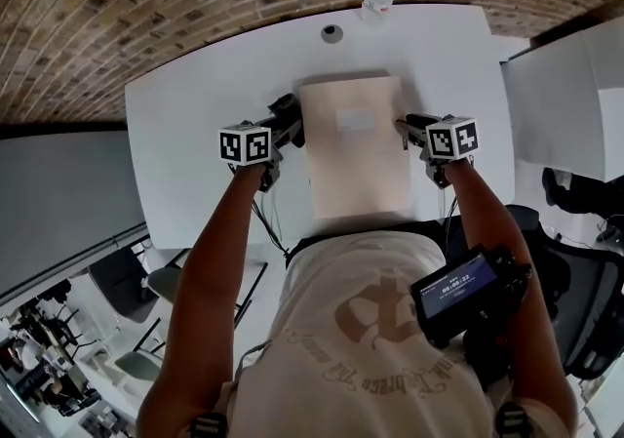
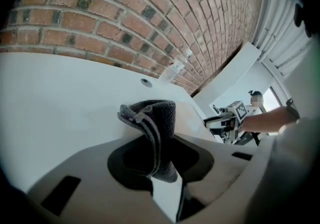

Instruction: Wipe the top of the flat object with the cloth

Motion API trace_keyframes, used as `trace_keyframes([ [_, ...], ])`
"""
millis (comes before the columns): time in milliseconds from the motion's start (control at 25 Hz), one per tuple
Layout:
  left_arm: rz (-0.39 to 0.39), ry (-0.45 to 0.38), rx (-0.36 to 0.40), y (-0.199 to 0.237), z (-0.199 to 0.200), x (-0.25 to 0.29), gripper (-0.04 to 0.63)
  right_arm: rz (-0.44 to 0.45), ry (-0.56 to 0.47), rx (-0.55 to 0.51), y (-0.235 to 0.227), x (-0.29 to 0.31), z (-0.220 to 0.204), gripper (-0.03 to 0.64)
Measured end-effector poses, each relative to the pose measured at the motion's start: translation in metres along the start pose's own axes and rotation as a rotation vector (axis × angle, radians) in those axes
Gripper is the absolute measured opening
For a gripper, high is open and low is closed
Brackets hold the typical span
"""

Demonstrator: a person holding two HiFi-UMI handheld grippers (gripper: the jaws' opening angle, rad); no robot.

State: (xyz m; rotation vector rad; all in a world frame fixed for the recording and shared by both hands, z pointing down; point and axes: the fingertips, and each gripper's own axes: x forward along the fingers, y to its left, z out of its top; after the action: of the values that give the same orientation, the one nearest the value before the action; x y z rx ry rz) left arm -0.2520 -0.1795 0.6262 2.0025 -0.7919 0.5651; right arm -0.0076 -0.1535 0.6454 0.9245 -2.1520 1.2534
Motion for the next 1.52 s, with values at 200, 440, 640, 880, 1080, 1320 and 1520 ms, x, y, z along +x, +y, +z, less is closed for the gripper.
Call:
trace_keyframes([
  [200, 0.023, 0.029, 0.062, -0.015, -0.026, -0.010, 0.101, -0.023, -0.004, -0.013, 0.000, 0.001, 0.000, 0.163],
  [440, 0.017, 0.058, 0.080, -0.032, -0.054, -0.022, 0.101, -0.043, -0.019, -0.017, 0.001, -0.001, 0.001, 0.163],
  [640, 0.005, 0.090, 0.083, -0.044, -0.080, -0.032, 0.101, -0.058, -0.035, 0.006, 0.000, 0.000, 0.002, 0.163],
  [880, -0.007, 0.114, 0.106, -0.062, -0.107, -0.042, 0.101, -0.083, -0.057, 0.033, 0.000, -0.001, 0.002, 0.161],
  [1080, -0.007, 0.121, 0.108, -0.076, -0.129, -0.047, 0.101, -0.096, -0.071, 0.049, -0.003, -0.005, -0.002, 0.161],
  [1320, 0.013, 0.107, 0.062, -0.085, -0.151, -0.056, 0.101, -0.106, -0.093, 0.037, -0.002, -0.004, 0.000, 0.161],
  [1520, 0.071, 0.077, -0.010, -0.094, -0.171, -0.063, 0.101, -0.091, -0.136, 0.073, -0.003, -0.006, 0.000, 0.161],
])
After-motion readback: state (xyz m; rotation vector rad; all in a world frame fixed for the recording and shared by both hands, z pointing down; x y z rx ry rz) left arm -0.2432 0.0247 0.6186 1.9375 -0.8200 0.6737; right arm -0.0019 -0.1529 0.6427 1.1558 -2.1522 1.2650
